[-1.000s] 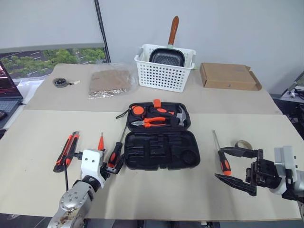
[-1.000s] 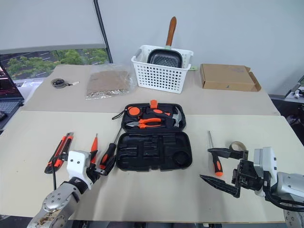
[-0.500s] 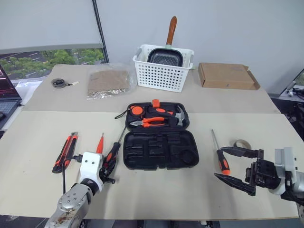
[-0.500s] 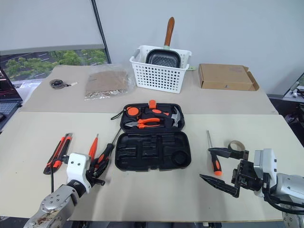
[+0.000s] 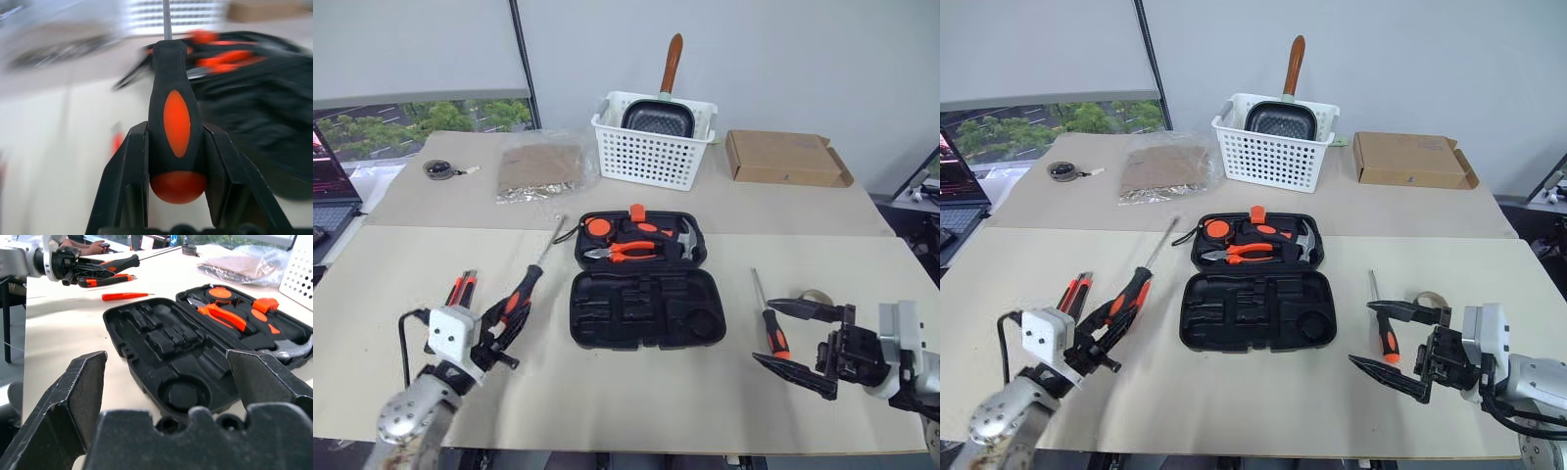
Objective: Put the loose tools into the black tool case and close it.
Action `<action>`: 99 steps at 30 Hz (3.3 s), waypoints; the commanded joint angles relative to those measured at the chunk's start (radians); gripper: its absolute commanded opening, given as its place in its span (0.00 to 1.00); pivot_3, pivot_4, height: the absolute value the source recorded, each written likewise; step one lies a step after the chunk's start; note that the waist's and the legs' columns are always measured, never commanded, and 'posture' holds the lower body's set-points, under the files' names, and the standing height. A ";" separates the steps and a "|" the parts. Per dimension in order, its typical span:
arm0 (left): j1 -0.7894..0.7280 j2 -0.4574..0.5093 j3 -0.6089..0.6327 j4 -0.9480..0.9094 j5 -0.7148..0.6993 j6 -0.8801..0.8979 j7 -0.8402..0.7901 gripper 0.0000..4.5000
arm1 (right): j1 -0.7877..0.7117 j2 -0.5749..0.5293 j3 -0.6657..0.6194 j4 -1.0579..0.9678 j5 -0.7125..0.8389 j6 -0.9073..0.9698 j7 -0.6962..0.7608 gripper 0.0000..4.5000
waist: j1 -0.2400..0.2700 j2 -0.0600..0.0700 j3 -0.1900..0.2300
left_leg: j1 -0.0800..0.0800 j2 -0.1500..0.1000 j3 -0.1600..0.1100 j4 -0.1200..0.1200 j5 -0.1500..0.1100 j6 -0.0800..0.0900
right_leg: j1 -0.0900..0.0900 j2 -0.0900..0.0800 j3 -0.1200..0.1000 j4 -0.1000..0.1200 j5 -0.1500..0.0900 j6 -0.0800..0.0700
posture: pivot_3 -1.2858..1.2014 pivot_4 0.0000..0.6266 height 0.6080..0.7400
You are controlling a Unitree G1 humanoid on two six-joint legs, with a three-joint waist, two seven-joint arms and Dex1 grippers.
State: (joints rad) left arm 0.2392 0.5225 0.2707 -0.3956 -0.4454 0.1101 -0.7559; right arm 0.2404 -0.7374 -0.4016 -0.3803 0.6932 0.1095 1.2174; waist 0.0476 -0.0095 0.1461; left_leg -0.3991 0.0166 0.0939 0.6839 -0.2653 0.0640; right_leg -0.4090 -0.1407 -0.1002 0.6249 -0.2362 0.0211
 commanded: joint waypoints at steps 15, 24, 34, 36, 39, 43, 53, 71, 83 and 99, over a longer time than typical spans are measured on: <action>-0.832 0.116 -0.393 0.809 0.152 -0.233 -0.735 0.21 | -0.045 0.015 0.001 -0.027 0.004 0.024 -0.057 1.00 | -0.013 0.000 0.001 | -0.004 -0.001 0.002 0.001 0.007 0.009 | 0.003 0.010 -0.002 0.001 0.006 -0.005 | 0.52 0.24 0.70; -1.000 0.036 -0.459 1.050 0.314 -0.346 -0.657 0.21 | -0.015 0.052 -0.016 -0.029 -0.052 -0.037 -0.119 1.00 | -0.005 -0.002 0.002 | -0.006 -0.001 0.000 0.005 0.006 0.011 | 0.003 0.009 -0.002 0.001 0.007 -0.002 | 0.52 0.24 0.70; -1.040 0.047 -0.513 1.089 0.443 -0.344 -0.611 0.21 | -0.001 0.057 -0.022 -0.018 -0.058 -0.066 -0.126 1.00 | -0.010 -0.002 0.001 | -0.007 0.000 0.000 0.010 0.005 0.013 | 0.003 0.009 -0.001 0.003 0.008 -0.001 | 0.52 0.24 0.70; -1.036 0.047 -0.520 1.069 0.454 -0.335 -0.614 0.21 | -0.002 0.057 -0.020 -0.018 -0.060 -0.068 -0.127 1.00 | -0.010 -0.002 0.001 | -0.006 0.001 0.000 0.010 0.005 0.013 | 0.004 0.009 0.000 0.003 0.008 -0.001 | 0.52 0.24 0.70; -1.022 0.042 -0.528 1.040 0.462 -0.310 -0.610 0.21 | -0.003 0.056 -0.018 -0.018 -0.063 -0.068 -0.128 1.00 | -0.010 -0.002 0.001 | -0.006 0.001 0.000 0.011 0.005 0.013 | 0.004 0.009 0.000 0.003 0.007 0.001 | 0.52 0.24 0.70; -1.018 0.038 -0.540 1.009 0.493 -0.260 -0.569 0.21 | -0.007 0.056 -0.013 -0.023 -0.067 -0.068 -0.134 1.00 | -0.010 -0.002 0.001 | -0.006 0.001 0.000 0.011 0.005 0.013 | 0.004 0.009 0.001 0.003 0.007 0.001 | 0.52 0.24 0.70; -0.994 0.056 -0.589 0.902 0.545 -0.149 -0.536 0.21 | -0.011 0.060 -0.008 -0.038 -0.068 -0.063 -0.145 1.00 | -0.009 -0.002 0.001 | -0.006 0.001 0.000 0.012 0.006 0.013 | 0.004 0.009 0.002 0.004 0.006 0.004 | 0.52 0.24 0.70; -0.983 -0.043 -0.454 0.631 0.317 0.032 -0.465 1.00 | -0.012 0.060 0.002 -0.047 -0.066 -0.055 -0.155 1.00 | -0.007 0.001 0.000 | -0.008 0.001 0.000 0.011 0.007 0.015 | 0.002 0.007 0.002 0.003 0.012 -0.002 | 0.52 0.24 0.70; -1.018 -0.123 -0.498 0.910 0.361 -0.099 -0.448 0.02 | -0.029 0.065 0.014 -0.027 -0.072 -0.070 -0.152 1.00 | -0.009 0.000 0.000 | -0.007 0.000 0.001 0.012 0.007 0.014 | 0.003 0.009 0.002 0.003 0.008 0.004 | 0.52 0.24 0.70; -1.053 -0.169 -0.581 1.178 0.490 -0.214 -0.426 0.02 | -0.009 0.067 0.006 -0.011 -0.083 -0.092 -0.147 1.00 | -0.004 0.001 0.000 | -0.005 0.000 0.000 0.013 0.008 0.016 | 0.005 0.008 0.002 0.002 0.010 0.005 | 0.52 0.24 0.70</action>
State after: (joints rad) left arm -0.8271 0.3578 -0.2707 0.7325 -0.0148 -0.1123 -1.2028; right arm 0.2281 -0.6724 -0.3721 -0.3821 0.6095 0.0487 1.0678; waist 0.0437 -0.0084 0.1458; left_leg -0.4034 0.0169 0.0938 0.6965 -0.2574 0.0799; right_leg -0.4039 -0.1333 -0.0983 0.6273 -0.2263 0.0268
